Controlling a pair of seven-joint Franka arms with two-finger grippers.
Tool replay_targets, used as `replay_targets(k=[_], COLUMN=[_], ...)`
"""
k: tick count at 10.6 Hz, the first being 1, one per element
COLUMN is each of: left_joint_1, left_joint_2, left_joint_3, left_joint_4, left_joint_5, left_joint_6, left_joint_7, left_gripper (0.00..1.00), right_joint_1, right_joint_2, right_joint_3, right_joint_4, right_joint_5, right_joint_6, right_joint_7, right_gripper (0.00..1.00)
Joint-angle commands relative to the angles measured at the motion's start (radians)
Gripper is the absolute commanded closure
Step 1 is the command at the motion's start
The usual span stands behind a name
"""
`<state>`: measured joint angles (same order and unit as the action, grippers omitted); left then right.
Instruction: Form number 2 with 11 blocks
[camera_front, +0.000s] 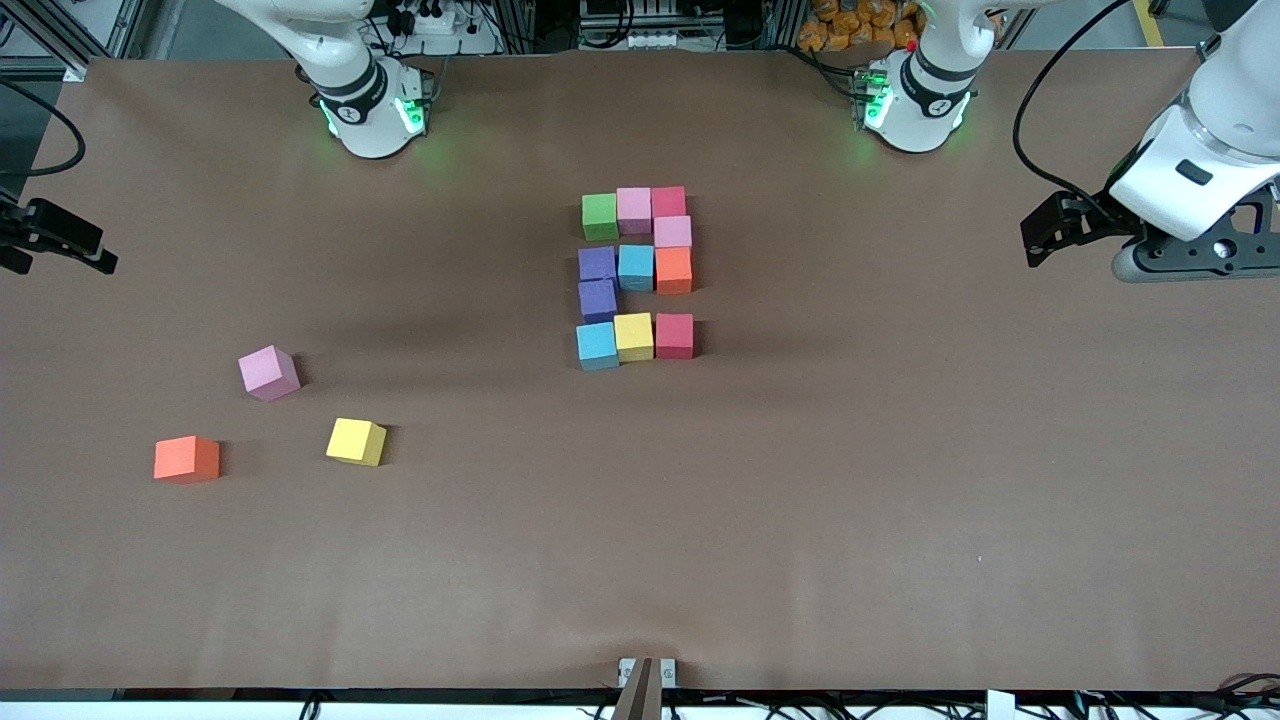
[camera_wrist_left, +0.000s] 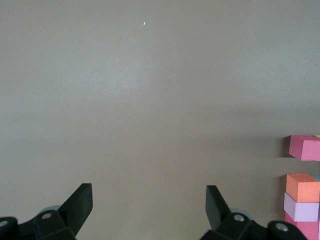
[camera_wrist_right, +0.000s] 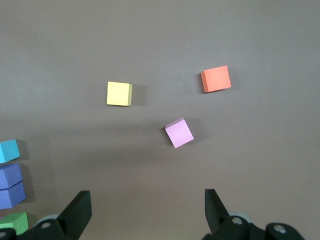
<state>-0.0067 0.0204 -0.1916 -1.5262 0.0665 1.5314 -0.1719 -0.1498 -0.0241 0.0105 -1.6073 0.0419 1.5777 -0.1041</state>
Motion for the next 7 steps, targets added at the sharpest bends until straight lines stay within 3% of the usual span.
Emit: replay_targets(k=[1, 7], left_joint_1=[-0.001, -0.001], left_joint_2=[-0.014, -0.013], left_joint_3=[0.011, 0.040], left_joint_4=[0.008, 0.006], left_joint_5=[-0.024, -0.074], left_joint_6=[0.001, 0.001], left_joint_7=[0.031, 0.037], left_gripper=[0.00, 0.00], right_joint_1=[0.009, 0.009], right_joint_2=[0.004, 0.006], right_joint_3=[-0.010, -0.009], right_joint_4=[0.015, 0.014], right_joint_5=[0.013, 0.013], right_joint_6=[-0.011, -0.011], right_joint_7=[-0.011, -0.011], right_gripper=[0.00, 0.00])
